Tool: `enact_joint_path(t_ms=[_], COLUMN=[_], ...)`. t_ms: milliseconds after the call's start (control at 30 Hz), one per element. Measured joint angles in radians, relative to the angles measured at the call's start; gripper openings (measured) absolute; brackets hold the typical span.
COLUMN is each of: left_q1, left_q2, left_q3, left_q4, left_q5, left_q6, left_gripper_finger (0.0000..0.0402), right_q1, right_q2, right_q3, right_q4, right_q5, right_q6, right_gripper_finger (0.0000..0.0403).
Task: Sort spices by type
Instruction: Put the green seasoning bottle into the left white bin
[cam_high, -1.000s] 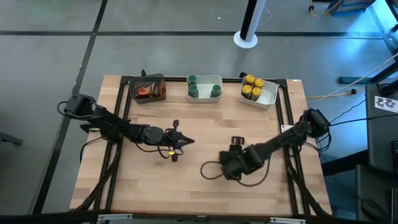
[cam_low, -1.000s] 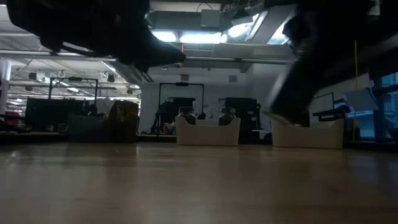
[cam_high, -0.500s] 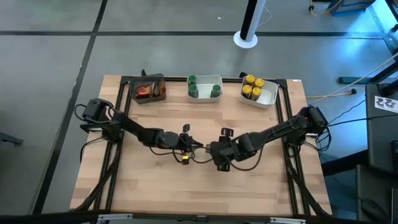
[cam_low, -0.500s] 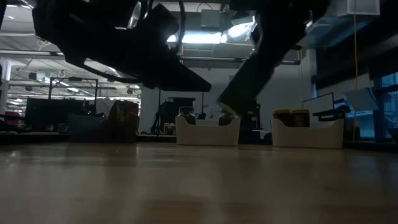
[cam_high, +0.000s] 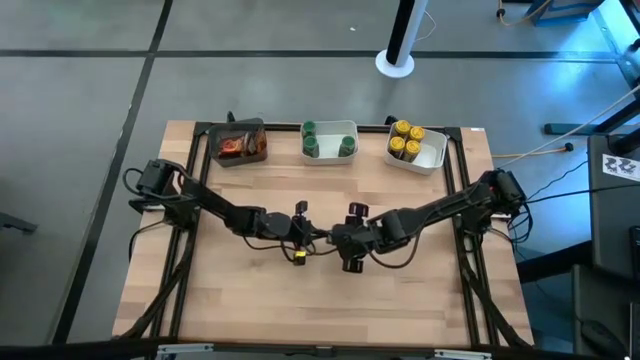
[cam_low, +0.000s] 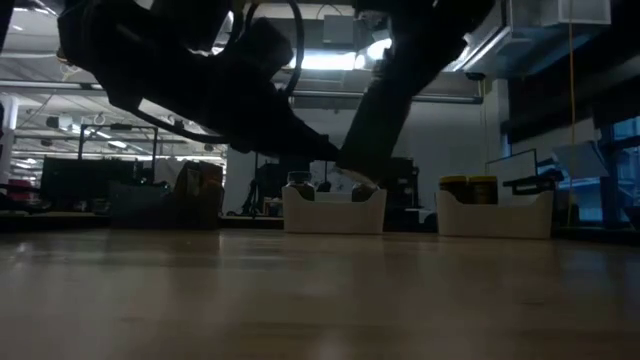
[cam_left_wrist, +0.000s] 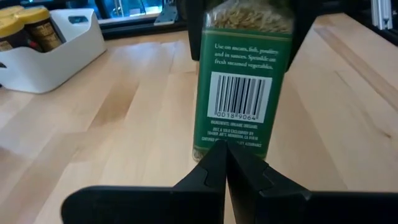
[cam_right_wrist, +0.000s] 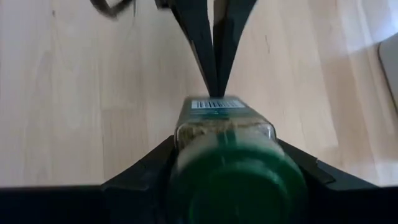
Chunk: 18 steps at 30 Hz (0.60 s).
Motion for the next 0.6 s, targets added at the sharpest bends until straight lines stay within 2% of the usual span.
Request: enact_joint_path(t_ms=[400, 600], left_q1=[0.016, 0.013], left_q2=[0.000, -0.080], left_q3=[0.001, 0.001], left_q4=[-0.013, -0.170], left_q5=[0.000, -0.002], left_q6=[-0.020, 0.003], left_gripper_finger=[0.0003, 0.0003], right_q1=[-0.041, -0.083], right_q2=[0.001, -0.024], right_q3=[0.025, 0.028], right_q4=[0.098, 0.091], right_q5=[0.007, 0.080], right_q6=[-0.079, -0.147], right_gripper_finger=[0.0200, 0.0200])
